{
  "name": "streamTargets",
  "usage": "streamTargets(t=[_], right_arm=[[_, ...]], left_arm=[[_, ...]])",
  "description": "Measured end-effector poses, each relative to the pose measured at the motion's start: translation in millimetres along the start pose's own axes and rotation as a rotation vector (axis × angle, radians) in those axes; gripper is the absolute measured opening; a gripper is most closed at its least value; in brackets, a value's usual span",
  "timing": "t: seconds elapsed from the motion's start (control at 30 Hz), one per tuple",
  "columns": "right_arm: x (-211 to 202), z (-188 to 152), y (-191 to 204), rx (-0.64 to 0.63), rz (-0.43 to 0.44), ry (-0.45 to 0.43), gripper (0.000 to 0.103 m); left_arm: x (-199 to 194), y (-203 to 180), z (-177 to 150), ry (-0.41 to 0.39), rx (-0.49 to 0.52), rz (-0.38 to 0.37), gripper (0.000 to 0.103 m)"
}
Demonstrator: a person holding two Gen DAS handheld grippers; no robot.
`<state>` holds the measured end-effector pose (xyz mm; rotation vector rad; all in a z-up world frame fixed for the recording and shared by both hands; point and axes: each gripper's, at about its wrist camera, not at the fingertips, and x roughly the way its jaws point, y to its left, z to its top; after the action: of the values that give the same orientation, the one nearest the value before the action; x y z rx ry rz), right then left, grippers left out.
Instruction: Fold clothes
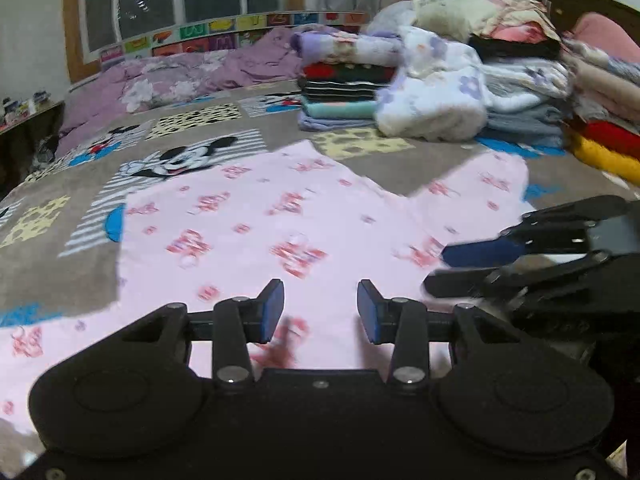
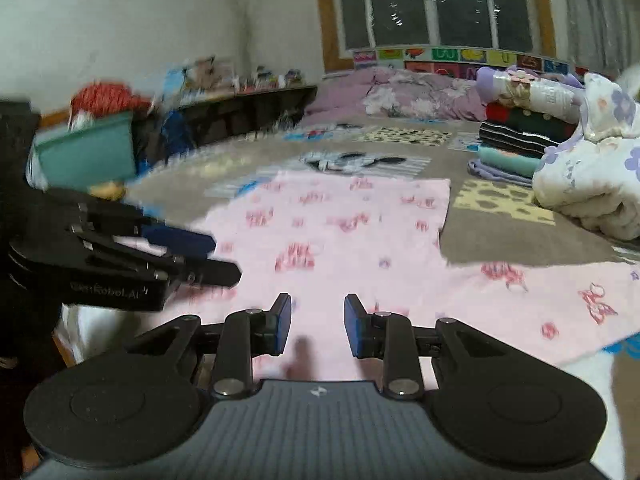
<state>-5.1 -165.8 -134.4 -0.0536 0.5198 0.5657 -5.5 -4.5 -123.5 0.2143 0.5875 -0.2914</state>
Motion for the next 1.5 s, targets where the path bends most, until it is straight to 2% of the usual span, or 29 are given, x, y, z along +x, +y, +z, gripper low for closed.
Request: streamTargets(t=[0.07,0.13,0.2,0.27,0.4,0.5,0.6,0.7,0.87,1.03,1.13,1.3,1.37,1.5], right_arm=[[3,-12,3,-0.042,-0.046,0.073,0.03],[-5,-18,-1,-0.009,-0.031,0.064,0.03],[-13,-18,-1,-0.009,-0.042,0.078,0.03],[-20,-23,-6,0.035,-0.056,0.098,0.031],[-33,-27,-29,0.216,-0.051,0.092,0.033],[-38,-39,-54,0.435,-0.027,0.076,0.037],[-39,-51,-73,0.626,0.016,0.045,0.036],[-35,-57,-79,0.721,0.031,0.024,0.037],[-30,-68,-91,0.903,0.08,-0.028,0.038],[-26,-82,-106,1.098,0.156,-0.104,0.038],[-22,-86,-112,1.168,0.195,-0.125,0.038],[-14,-70,-104,1.109,0.105,-0.041,0.031],[-10,-69,-106,1.134,0.097,-0.042,0.031],[-5,-75,-117,1.24,0.14,-0.054,0.031]], left_arm=[[8,-16,-14,0.047,0.08,0.013,0.044],[7,-26,-21,0.051,0.132,0.031,0.044],[2,-29,-21,0.044,0.143,0.037,0.044],[-3,-29,-20,0.047,0.113,0.016,0.044],[-17,-45,-29,0.069,0.135,-0.019,0.048],[-24,-64,-35,0.087,0.191,-0.068,0.055],[-26,-72,-38,0.097,0.216,-0.068,0.055],[-32,-60,-33,0.078,0.155,-0.075,0.055],[-40,-26,-20,0.005,-0.049,-0.065,0.06],[-42,-9,-12,-0.049,-0.145,-0.054,0.06],[-41,-6,-8,-0.073,-0.176,-0.047,0.06],[-37,-3,0,-0.095,-0.193,-0.041,0.06],[-36,-4,3,-0.102,-0.193,-0.039,0.06],[-33,-4,6,-0.113,-0.193,-0.04,0.06]])
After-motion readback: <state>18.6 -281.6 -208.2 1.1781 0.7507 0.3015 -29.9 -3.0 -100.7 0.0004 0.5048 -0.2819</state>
